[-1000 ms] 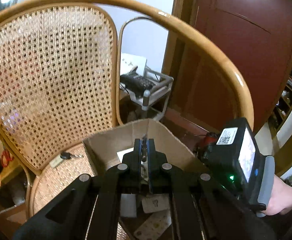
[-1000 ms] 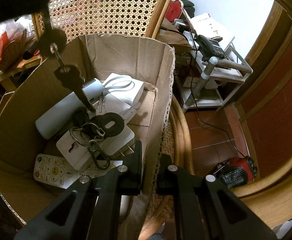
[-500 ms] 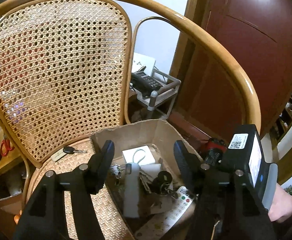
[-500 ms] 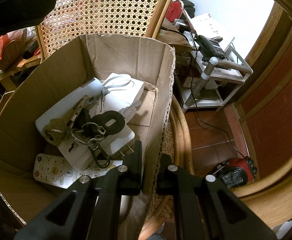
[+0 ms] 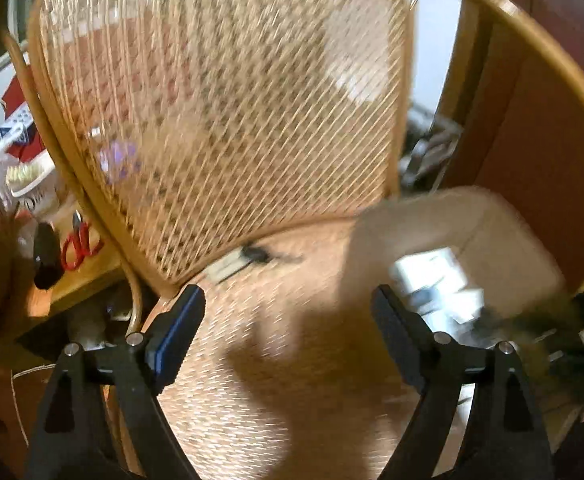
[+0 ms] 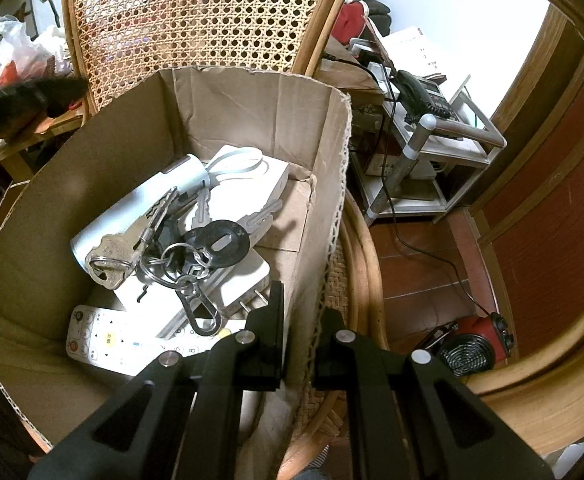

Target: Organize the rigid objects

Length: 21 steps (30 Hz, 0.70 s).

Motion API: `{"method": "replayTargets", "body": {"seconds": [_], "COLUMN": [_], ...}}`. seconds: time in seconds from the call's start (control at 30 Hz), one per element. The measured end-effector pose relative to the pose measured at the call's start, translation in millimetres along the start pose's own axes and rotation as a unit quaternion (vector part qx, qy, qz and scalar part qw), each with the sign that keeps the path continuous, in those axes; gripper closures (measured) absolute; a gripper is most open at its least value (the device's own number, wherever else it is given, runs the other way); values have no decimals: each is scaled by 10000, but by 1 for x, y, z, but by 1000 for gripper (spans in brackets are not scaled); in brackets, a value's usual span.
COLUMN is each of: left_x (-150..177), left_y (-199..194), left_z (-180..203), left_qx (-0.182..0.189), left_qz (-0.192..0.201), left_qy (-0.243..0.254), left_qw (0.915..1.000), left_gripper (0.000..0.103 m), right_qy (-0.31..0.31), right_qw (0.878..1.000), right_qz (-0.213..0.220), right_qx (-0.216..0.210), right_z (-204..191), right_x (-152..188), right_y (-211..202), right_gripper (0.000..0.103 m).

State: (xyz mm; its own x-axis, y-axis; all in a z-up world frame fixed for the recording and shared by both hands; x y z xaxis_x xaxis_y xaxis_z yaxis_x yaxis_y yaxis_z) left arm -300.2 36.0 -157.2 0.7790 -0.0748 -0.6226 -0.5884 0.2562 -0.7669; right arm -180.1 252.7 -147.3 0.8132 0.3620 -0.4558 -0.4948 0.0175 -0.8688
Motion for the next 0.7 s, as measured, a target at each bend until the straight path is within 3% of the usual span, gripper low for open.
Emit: {"method": "replayTargets", "body": {"seconds": [0.07,0.2,0.3,0.5,0.7], "left_x": [6,15,15,9,-2], "left_y": [21,50,67,98,118], "left_z": [-23,-38,-37,-34,-46], "left_qx": [-288,-170,-262,-262,-687], "left_qz": [-174,-473,-500,-570,-479], "left_qy": [-136,-422,-369,-734,-923], "left_qw": [9993,9978,9977,9953,9922], "left_gripper": [19,19,19,20,20], "right_qy": [-12,-51,-16,17,1], "right_qw": [10000,9999,9999,9999,9999], "right_qz": [-7,-91,-82,-70,-75], "right_qx": [-10,-83,-130,-122,-125], "right_z": [0,-3,-1,1,0], "right_x": [0,4,5,6,5], "right_y": [-1,4,5,9,9], "right_gripper": [91,90,90,91,91]}}
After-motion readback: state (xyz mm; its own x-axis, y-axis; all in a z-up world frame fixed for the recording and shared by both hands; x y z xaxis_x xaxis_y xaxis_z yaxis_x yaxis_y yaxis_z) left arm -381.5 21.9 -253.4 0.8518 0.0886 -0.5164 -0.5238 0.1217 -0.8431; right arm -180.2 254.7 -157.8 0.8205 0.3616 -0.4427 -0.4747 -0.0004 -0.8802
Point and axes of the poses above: each gripper's, at about its wrist camera, not at the fingertips, and y roughly the way its jaws point, z to its right, x to its underside, the point moved 8 cm from there along y, roughly the way its jaws point, and after that the axes turned 11 degrees about -y, right-handed, at the moved point
